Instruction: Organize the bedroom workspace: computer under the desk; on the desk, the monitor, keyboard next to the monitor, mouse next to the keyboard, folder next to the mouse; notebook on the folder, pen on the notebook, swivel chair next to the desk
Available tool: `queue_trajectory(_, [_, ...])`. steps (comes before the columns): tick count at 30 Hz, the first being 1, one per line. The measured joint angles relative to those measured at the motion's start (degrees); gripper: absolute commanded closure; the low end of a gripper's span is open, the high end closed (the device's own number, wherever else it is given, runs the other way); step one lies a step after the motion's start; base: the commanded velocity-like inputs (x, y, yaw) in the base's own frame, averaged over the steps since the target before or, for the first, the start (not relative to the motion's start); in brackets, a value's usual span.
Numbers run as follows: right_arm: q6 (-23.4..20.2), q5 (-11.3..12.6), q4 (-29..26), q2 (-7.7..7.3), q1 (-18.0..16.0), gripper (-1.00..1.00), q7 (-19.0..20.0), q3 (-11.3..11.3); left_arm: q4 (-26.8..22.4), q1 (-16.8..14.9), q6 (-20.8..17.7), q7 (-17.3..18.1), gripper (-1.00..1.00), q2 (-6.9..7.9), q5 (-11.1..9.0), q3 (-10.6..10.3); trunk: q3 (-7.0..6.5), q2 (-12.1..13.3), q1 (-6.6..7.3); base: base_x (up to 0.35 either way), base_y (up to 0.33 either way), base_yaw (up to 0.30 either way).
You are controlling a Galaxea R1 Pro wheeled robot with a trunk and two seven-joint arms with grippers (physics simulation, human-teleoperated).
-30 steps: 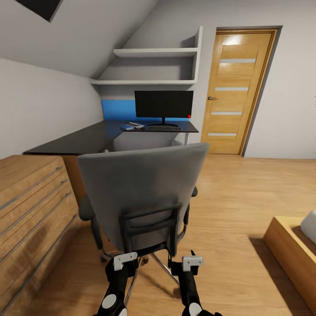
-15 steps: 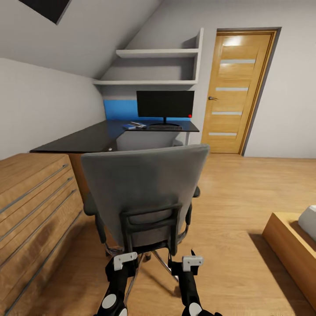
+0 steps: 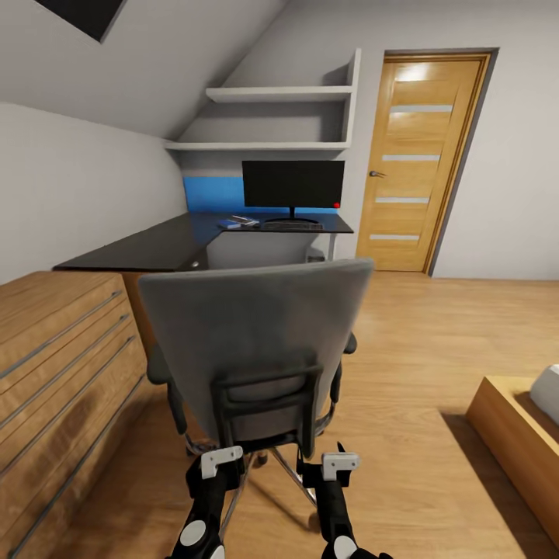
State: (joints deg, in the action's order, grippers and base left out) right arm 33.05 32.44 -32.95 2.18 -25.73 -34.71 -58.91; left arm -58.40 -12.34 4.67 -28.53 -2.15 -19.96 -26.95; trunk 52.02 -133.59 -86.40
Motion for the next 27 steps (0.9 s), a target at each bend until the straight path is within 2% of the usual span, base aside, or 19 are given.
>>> queue_trajectory(16, [0.1,0.1,0.0,0.02,0.0,-1.00,0.0,0.0,0.0,0.0,0.0,0.0,-1.00,-0.01,-0.2,0.0,0.00,0.0,0.01,0.245,-0.003,0.000])
queue_trajectory(19, [0.0,0.0,0.0,0.04,0.0,-1.00,0.0,0.0,0.0,0.0,0.0,0.0,-1.00,-0.01,0.3,0.0,-0.01,0.0,0.01,0.242,-0.128,0.000])
queue_trajectory(27, [-0.1,-0.3,0.0,-0.01,0.0,-1.00,0.1,-0.1,0.1,0.0,0.0,0.0,-1.00,-0.01,-0.1,0.0,0.00,0.0,0.01,0.242,-0.196,0.000])
